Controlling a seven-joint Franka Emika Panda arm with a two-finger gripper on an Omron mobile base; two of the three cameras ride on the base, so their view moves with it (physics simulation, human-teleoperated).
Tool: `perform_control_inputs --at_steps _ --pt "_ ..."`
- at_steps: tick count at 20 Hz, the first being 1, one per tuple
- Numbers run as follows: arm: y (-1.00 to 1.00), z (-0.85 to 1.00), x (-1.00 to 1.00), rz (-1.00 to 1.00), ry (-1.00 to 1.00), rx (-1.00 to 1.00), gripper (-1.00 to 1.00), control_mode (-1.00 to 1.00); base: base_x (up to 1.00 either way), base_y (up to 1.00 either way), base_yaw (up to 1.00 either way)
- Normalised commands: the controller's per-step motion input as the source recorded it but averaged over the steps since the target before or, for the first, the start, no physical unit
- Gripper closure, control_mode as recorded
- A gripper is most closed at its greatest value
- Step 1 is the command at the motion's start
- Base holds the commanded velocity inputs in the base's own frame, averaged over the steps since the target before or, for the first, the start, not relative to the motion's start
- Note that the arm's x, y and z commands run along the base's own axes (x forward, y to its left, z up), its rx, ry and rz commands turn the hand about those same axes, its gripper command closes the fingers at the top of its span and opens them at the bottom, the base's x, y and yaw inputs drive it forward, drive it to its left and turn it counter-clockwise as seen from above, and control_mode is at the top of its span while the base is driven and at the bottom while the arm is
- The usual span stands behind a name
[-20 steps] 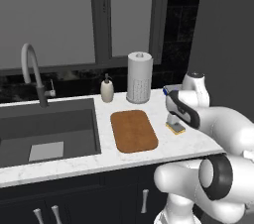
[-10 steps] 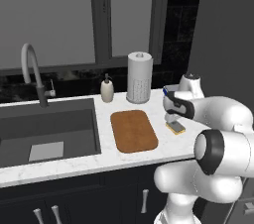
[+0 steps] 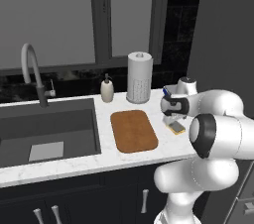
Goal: Pick up the sponge from the counter and clean the cutting board by briefly scrubbing or pressing down on the cutting board. Once finished, release the sponge.
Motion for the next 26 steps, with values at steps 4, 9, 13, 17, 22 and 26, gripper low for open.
perform_control_inputs --at_steps 4,9,13,17,22,26 --pt "0.00 -0.33 0.07 0.00 0.00 0.00 -1.00 -1.00 0.00 0.00 0.00" --pt "0.00 -0.26 0.05 0.00 0.00 0.00 -1.00 -1.00 0.00 0.00 0.00" --pt "-0.12 -0.09 0.06 0.00 0.00 0.00 -1.00 -1.00 0.00 0.00 0.00" --pt "-0.13 0.00 0.06 0.00 0.01 0.00 -1.00 -1.00 0.00 0.00 0.00" --pt "0.00 0.00 0.07 0.00 0.00 0.00 -1.00 -1.00 0.00 0.00 0.00" --pt "0.00 0.00 0.08 0.00 0.00 0.00 -1.00 -1.00 0.00 0.00 0.00"
